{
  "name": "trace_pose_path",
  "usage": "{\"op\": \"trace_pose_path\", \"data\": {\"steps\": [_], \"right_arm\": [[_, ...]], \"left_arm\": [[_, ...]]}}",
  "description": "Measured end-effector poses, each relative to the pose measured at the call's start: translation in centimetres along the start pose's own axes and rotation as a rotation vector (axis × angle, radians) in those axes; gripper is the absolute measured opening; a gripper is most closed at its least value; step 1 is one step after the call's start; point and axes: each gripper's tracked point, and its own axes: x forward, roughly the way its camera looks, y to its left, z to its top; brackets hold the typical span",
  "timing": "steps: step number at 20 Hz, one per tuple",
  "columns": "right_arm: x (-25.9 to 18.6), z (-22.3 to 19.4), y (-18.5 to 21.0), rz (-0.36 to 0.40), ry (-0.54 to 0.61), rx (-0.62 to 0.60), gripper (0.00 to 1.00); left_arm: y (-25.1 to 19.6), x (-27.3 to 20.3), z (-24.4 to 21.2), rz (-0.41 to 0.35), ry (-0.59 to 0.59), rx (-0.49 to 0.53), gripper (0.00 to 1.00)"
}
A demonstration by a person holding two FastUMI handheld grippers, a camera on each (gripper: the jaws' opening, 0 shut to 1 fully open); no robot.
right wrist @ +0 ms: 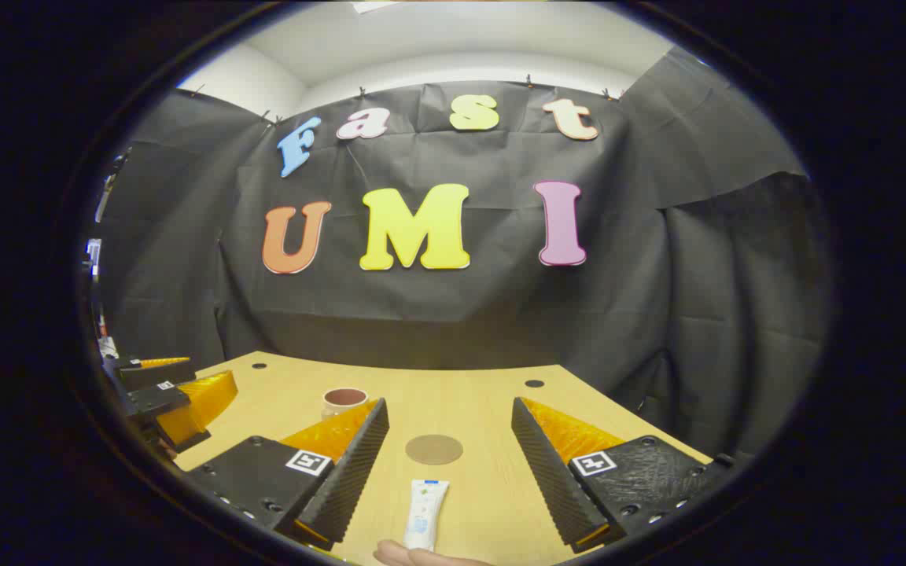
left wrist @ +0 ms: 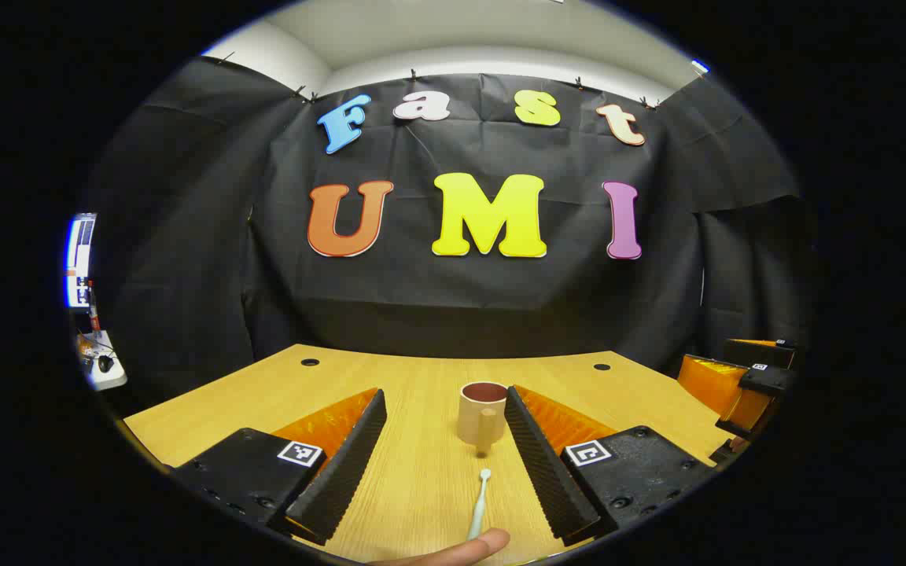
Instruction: Put the toothbrush and toothpaste on the desktop into the cup, then pick up the cup and place it on the coaster on the desktop.
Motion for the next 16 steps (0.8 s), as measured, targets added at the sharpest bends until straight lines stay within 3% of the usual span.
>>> {"op": "trace_pose_path", "data": {"steps": [8, 9, 16], "right_arm": [[-0.2, -0.3, -1.0, 0.004, -0.001, 0.004, 0.95], [-0.2, -0.5, -1.2, -0.001, 0.002, -0.009, 0.95], [-0.3, -1.0, -1.4, -0.003, 0.010, -0.022, 0.95]], "left_arm": [[-1.1, -0.2, 0.3, -0.024, -0.016, 0.033, 1.00], [-1.0, -0.2, 0.2, -0.025, -0.018, 0.034, 0.96], [-0.7, 0.1, -0.7, -0.016, 0.013, 0.032, 0.96]]}}
